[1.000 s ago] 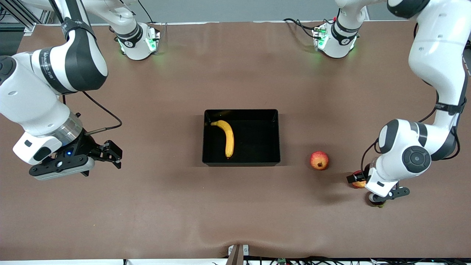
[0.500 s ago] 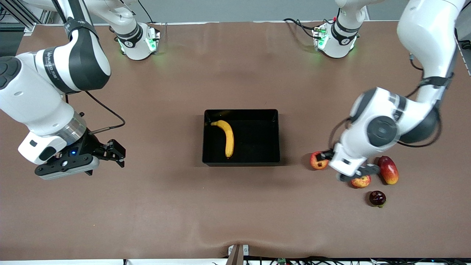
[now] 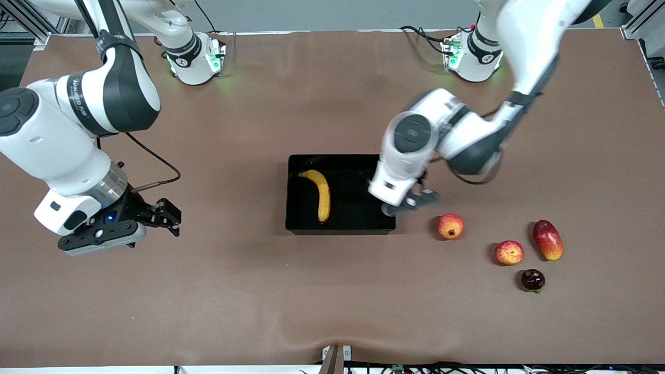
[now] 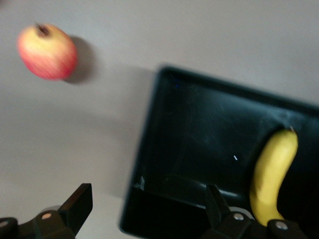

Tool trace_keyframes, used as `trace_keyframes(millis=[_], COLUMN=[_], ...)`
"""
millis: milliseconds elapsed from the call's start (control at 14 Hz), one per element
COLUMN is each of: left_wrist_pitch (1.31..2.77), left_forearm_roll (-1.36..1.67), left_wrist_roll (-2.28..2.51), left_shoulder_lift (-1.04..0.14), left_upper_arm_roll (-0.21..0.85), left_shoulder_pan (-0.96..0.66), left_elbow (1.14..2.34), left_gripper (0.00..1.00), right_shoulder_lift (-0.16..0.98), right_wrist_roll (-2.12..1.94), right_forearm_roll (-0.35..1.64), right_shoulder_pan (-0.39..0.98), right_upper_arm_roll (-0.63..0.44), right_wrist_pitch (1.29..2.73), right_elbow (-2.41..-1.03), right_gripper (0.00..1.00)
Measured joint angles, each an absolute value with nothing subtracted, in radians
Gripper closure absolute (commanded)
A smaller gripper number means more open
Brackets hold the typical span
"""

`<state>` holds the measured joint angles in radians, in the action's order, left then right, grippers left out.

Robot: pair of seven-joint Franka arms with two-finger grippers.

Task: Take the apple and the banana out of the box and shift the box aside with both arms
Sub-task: 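Move the left gripper into the tray and grasp the yellow banana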

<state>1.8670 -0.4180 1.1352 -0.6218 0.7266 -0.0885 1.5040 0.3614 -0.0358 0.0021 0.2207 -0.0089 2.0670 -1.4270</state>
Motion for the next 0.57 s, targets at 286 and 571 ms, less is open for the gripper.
trace_keyframes(millis=[286, 571], left_wrist_pitch=[2.016, 2.140], left_forearm_roll=[-0.459, -0.528], left_wrist_roll=[1.182, 1.175], left_shoulder_lift=[-0.679, -0.772], left_upper_arm_roll=[0.722, 0.714], left_shoulder_pan=[-0.166, -0.213], left_elbow=[1.507, 1.507], left_gripper=[0.00, 0.00], right_shoulder_lift=[0.393, 0.411], right_wrist_roll=[-0.036, -0.036], right_forearm_roll=[0.002, 0.002], right_shoulder_pan=[0.226, 0.227], right_upper_arm_roll=[-0.009, -0.009], right_wrist_pitch=[2.073, 2.072], right_elbow=[-1.427, -1.427], right_gripper=[0.00, 0.00])
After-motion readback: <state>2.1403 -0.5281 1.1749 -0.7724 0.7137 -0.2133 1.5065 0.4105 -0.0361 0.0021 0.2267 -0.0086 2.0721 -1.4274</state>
